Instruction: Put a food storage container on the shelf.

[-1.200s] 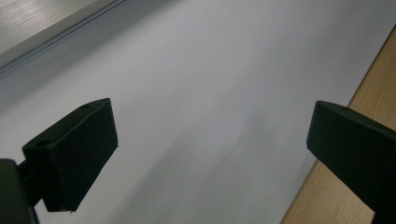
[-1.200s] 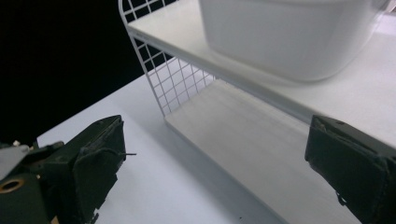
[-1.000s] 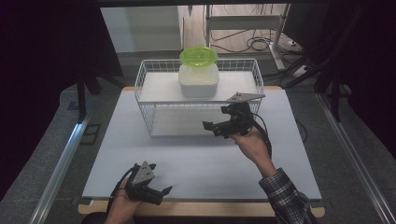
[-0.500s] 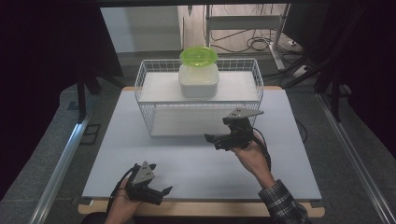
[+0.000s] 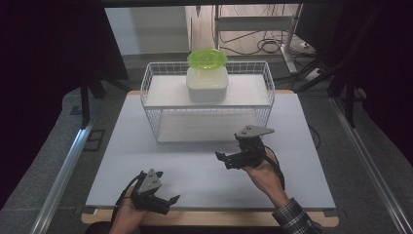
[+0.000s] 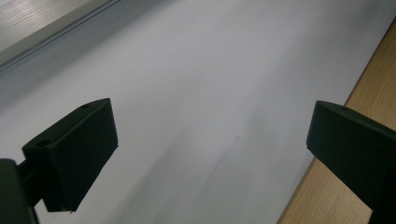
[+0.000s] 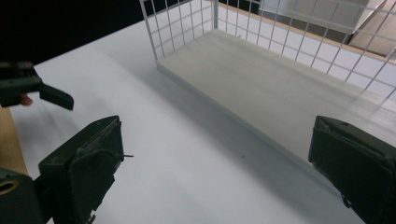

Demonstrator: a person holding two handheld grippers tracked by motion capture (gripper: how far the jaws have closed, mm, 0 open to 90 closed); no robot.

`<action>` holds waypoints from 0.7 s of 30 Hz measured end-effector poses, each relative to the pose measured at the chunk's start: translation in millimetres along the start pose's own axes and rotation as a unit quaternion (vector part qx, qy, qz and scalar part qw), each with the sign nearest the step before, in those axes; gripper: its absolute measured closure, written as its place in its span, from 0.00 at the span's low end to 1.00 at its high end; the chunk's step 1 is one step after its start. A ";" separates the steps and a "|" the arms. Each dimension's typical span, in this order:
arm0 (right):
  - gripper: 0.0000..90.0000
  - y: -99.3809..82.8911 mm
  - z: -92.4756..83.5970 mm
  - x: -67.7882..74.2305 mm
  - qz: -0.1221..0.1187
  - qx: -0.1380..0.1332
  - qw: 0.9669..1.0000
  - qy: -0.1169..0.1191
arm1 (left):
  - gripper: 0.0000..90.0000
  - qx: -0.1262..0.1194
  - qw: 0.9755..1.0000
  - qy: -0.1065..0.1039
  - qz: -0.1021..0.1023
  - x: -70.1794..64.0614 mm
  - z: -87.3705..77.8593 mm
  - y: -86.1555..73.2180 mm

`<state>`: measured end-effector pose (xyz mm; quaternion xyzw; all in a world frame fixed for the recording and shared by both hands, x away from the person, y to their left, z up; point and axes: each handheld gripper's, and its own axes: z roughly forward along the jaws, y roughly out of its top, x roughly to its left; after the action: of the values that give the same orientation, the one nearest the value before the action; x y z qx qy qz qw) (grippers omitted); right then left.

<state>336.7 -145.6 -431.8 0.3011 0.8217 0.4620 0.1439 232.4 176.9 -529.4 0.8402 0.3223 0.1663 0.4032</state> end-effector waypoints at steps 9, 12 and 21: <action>0.03 -28.5 -4.1 2.6 -0.006 0.012 1.000 -0.011 | 0.02 0.000 1.000 0.000 -0.001 -0.4 0.5 -0.2; 0.03 -37.1 -6.2 4.3 -0.009 0.013 1.000 -0.012 | 0.02 0.000 1.000 0.000 -0.001 -0.4 0.5 -0.2; 0.03 -65.4 -12.3 9.1 -0.015 0.027 0.999 -0.023 | 0.02 0.001 1.000 0.000 0.000 -0.7 0.7 -0.3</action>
<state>299.7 -173.7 -480.2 0.3030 0.8348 0.4304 0.1612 232.1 176.2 -530.1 0.8408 0.3225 0.1654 0.4022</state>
